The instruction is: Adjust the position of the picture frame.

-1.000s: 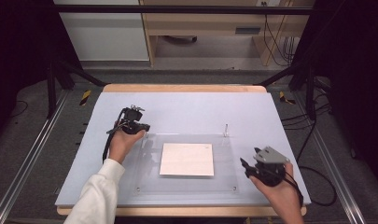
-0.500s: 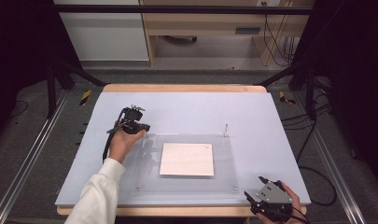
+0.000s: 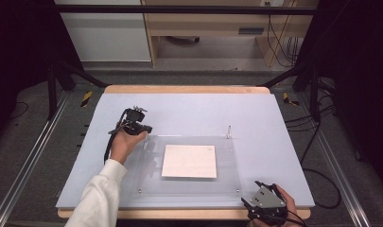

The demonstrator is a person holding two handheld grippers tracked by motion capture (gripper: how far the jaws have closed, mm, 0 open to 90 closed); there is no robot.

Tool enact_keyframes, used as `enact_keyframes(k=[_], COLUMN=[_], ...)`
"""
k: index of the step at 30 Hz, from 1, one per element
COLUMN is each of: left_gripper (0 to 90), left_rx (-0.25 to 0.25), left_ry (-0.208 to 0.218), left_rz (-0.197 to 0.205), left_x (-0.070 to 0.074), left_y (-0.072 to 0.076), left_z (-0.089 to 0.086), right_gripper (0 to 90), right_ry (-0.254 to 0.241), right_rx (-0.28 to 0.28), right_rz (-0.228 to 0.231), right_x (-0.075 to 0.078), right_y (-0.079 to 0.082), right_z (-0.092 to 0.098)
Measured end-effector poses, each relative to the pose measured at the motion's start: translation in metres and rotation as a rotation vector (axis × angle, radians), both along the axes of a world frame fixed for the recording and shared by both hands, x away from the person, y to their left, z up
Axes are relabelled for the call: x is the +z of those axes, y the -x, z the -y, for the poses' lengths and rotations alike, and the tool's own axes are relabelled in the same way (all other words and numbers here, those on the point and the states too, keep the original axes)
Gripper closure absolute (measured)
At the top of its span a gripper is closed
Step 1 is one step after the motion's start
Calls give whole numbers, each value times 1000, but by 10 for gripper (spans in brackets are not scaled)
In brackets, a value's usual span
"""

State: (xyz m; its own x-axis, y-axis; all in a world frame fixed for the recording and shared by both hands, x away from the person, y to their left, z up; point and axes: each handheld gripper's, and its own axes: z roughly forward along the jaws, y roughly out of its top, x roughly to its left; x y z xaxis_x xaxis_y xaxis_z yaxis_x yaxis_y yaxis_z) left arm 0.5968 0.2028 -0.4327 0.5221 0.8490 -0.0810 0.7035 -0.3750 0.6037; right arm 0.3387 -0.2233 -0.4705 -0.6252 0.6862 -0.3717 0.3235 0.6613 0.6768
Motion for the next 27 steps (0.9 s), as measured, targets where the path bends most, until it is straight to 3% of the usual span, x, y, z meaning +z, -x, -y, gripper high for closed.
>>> enact_keyframes(k=[12,22,27], left_gripper=[847,846,845], left_rx=[-5,-9,-17], left_ry=[-4,-3,0], left_rz=[-8,-4,-3], left_x=[0,-1,-1], left_y=[-1,-2,-2], left_z=[0,0,-1], right_gripper=[312,354,411], right_ry=[21,18,18], right_rx=[35,82,131], right_rz=[4,45,73], right_x=[-3,-1,-2], right_y=[-10,-12,-13], right_z=[-12,-20,-25])
